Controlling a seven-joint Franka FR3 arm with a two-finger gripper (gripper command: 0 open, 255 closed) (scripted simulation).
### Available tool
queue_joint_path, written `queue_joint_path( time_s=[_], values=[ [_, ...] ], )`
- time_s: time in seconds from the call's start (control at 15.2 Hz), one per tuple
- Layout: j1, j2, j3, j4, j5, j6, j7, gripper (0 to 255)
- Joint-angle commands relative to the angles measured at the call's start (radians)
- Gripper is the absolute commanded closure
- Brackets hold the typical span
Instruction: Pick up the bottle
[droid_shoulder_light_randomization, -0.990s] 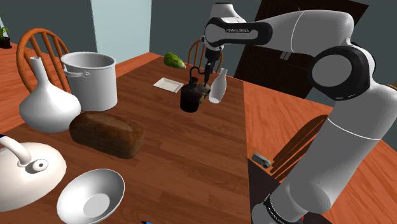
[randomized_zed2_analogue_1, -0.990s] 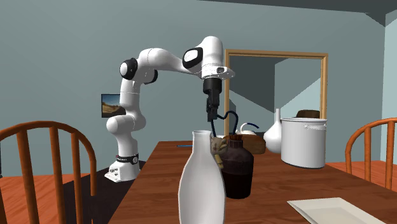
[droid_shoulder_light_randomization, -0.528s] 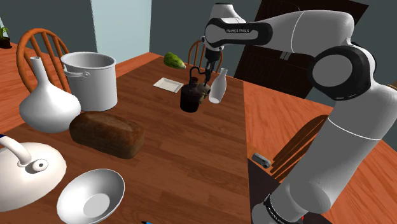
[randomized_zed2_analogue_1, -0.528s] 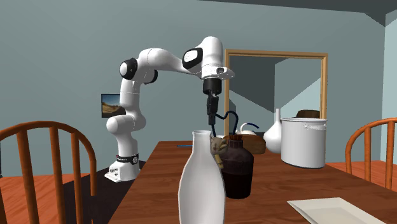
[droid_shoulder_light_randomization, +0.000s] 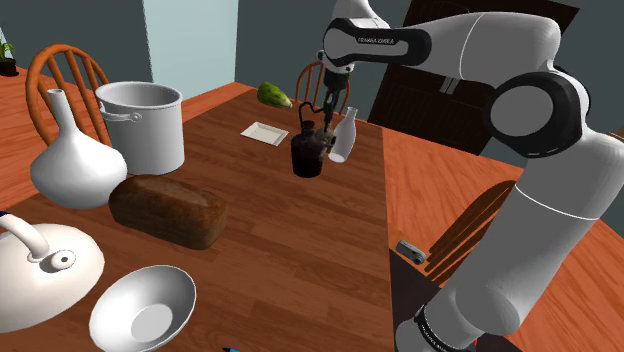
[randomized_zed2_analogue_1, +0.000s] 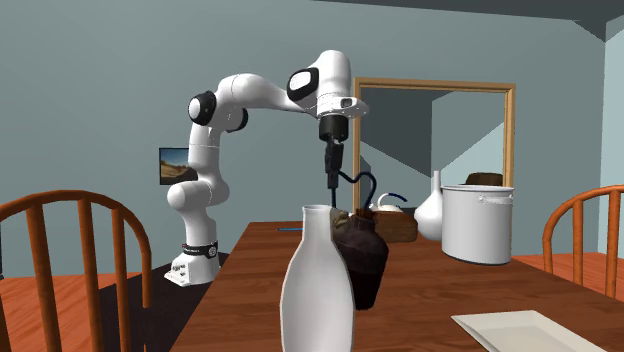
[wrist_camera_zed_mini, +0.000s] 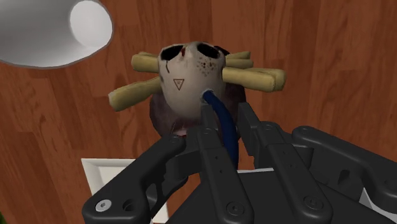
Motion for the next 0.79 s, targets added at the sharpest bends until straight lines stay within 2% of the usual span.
queue_joint_path(
  time_s=[0.0, 0.59, 0.73],
  values=[
    [-0.001, 0.003, -0.001, 0.035, 0.002, -0.027, -0.006, 255],
    [-0.002, 0.028, -0.001, 0.189, 0.009, -0.154, -0.028, 255],
    [-0.002, 0.029, -0.001, 0.192, 0.009, -0.157, -0.028, 255]
  ],
)
